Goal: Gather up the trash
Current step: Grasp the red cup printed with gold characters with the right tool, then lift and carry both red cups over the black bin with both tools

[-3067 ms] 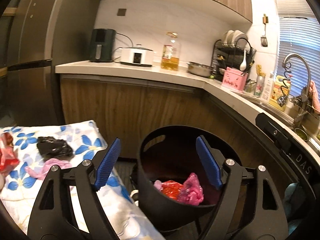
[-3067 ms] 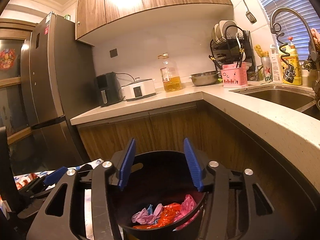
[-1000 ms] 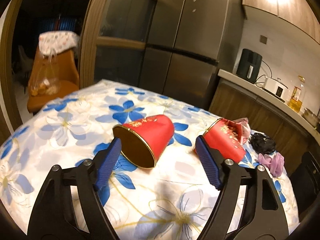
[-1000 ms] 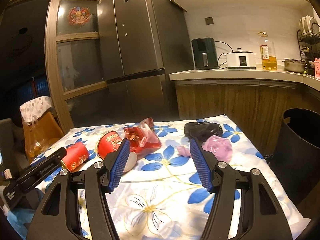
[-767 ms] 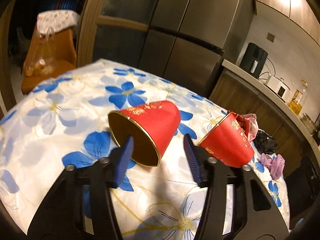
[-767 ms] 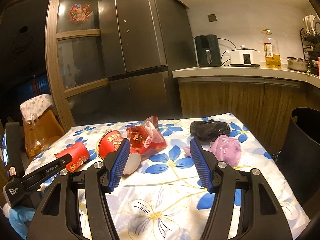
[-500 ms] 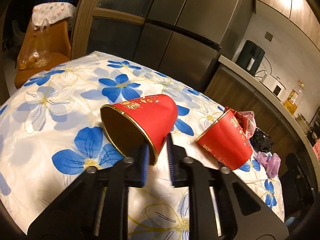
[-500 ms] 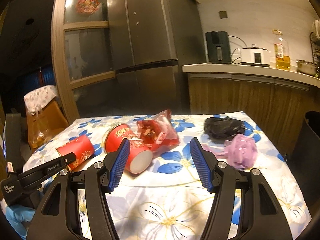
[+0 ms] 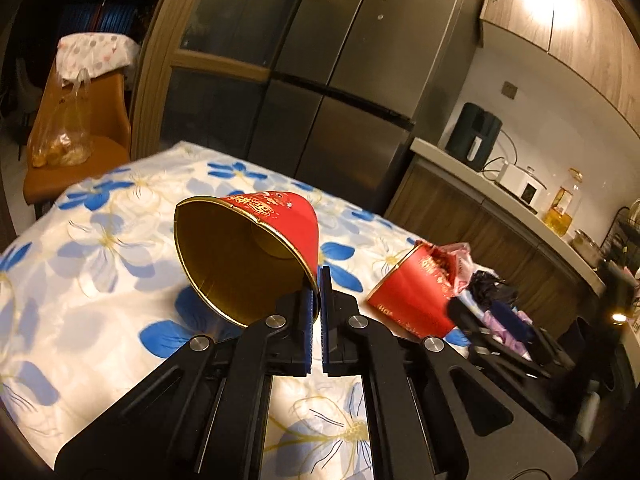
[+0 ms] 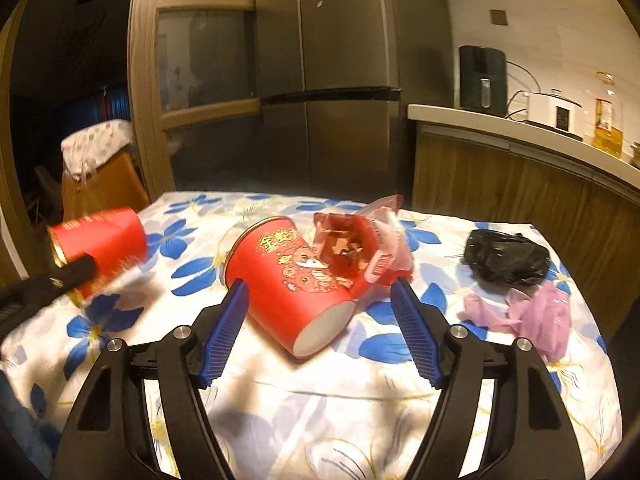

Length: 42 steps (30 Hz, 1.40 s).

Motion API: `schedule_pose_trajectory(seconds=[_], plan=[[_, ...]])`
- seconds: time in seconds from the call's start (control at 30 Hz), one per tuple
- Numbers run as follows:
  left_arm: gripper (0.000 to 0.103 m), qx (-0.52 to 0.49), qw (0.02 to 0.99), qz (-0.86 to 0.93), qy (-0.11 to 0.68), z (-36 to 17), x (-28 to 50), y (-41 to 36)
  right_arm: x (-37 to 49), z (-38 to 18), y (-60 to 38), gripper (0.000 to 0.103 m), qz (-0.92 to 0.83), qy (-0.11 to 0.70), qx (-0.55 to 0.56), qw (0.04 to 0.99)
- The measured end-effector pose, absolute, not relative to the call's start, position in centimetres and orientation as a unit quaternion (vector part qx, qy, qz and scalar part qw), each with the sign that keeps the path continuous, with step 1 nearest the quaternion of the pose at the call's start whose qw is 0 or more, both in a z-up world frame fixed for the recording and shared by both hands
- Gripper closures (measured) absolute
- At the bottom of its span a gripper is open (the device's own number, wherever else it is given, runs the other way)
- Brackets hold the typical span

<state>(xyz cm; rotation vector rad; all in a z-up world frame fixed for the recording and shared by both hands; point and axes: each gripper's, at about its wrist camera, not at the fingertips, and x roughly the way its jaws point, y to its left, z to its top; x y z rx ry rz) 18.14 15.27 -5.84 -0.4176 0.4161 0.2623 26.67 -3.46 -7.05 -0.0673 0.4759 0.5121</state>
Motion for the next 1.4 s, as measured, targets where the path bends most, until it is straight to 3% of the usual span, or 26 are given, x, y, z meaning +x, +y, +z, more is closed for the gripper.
schedule_pose_trajectory(seconds=[0.27, 0.33, 0.5, 0.7, 0.8, 1.13, 1.17, 1.2, 1.4], plan=[[0.101, -0.204, 0.950, 0.137, 0.195, -5.1, 17.4, 16.2, 28.3, -8.4, -1.5, 0.031, 0.266, 0.274, -0.058, 0.923], [0.101, -0.203, 0.949, 0.136, 0.198, -5.2, 17.5, 16.2, 28.5, -8.6, -1.1, 0.039, 0.270, 0.280, -0.064, 0.919], [0.101, -0.201, 0.949, 0.135, 0.202, -5.5, 17.6, 16.1, 28.3, -8.7, -0.8, 0.045, 0.285, 0.281, -0.072, 0.914], [0.101, -0.202, 0.948, 0.135, 0.204, -5.5, 17.6, 16.3, 28.2, -8.6, -0.3, 0.044, 0.297, 0.283, -0.084, 0.908], [0.101, -0.201, 0.949, 0.134, 0.205, -5.6, 17.5, 16.3, 28.3, -8.6, 0.2, 0.037, 0.301, 0.285, -0.094, 0.905], [0.101, -0.198, 0.948, 0.132, 0.209, -5.8, 17.3, 16.5, 28.7, -8.7, 1.4, 0.036, 0.315, 0.291, -0.101, 0.898], [0.101, -0.197, 0.948, 0.133, 0.210, -5.9, 17.2, 16.5, 28.7, -8.7, 1.5, 0.037, 0.318, 0.293, -0.101, 0.896], [0.101, -0.196, 0.948, 0.133, 0.211, -5.9, 17.2, 16.5, 28.9, -8.8, 1.6, 0.045, 0.322, 0.296, -0.102, 0.893], [0.101, -0.194, 0.948, 0.135, 0.214, -6.0, 17.2, 16.6, 28.5, -8.8, 1.6, 0.047, 0.335, 0.291, -0.102, 0.890]])
